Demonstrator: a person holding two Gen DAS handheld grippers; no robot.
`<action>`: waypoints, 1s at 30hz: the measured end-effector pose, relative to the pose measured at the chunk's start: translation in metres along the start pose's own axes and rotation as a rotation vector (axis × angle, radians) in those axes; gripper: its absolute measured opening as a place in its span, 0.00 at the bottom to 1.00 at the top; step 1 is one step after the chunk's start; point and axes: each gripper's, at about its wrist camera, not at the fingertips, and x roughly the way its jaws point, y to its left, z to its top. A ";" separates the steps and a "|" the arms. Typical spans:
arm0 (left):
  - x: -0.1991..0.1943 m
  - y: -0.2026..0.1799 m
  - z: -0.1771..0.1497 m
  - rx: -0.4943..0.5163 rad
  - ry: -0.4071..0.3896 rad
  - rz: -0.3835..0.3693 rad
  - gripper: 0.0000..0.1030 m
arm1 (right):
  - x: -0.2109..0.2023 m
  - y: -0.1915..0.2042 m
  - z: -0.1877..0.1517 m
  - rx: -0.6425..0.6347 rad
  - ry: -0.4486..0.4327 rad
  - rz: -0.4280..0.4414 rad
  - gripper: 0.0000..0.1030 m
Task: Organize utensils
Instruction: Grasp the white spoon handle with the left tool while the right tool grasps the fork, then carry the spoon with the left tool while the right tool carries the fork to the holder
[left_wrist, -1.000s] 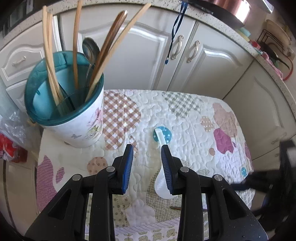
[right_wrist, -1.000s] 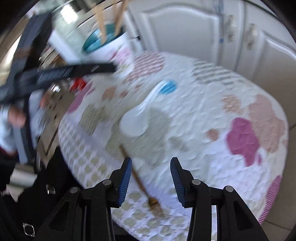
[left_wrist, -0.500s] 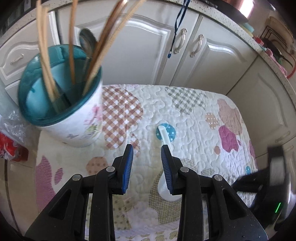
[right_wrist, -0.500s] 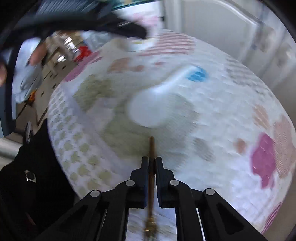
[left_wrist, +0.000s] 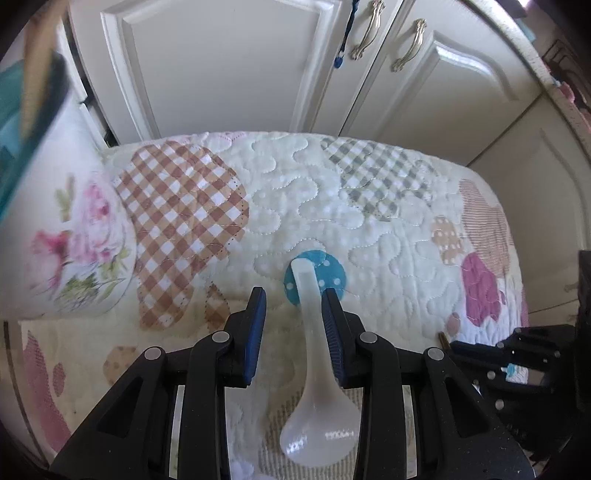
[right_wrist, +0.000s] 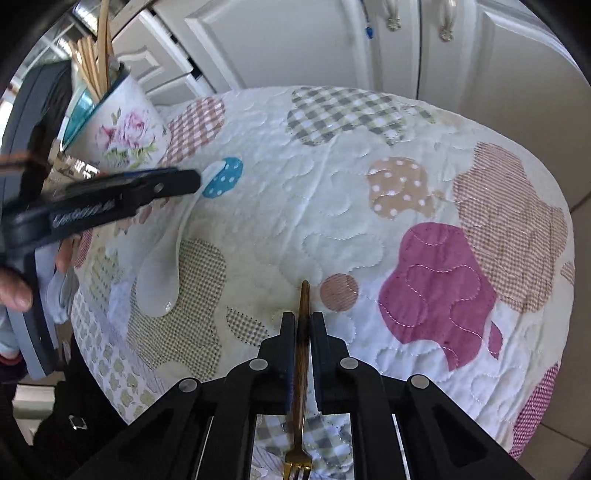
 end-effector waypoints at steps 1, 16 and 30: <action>0.002 -0.001 0.001 0.001 0.007 -0.007 0.29 | 0.000 0.002 0.000 -0.006 -0.007 0.005 0.07; -0.071 0.013 -0.014 0.016 -0.131 -0.113 0.11 | -0.044 0.021 0.020 -0.052 -0.129 0.102 0.06; -0.185 0.052 -0.023 -0.043 -0.365 -0.131 0.11 | -0.103 0.068 0.041 -0.135 -0.281 0.178 0.06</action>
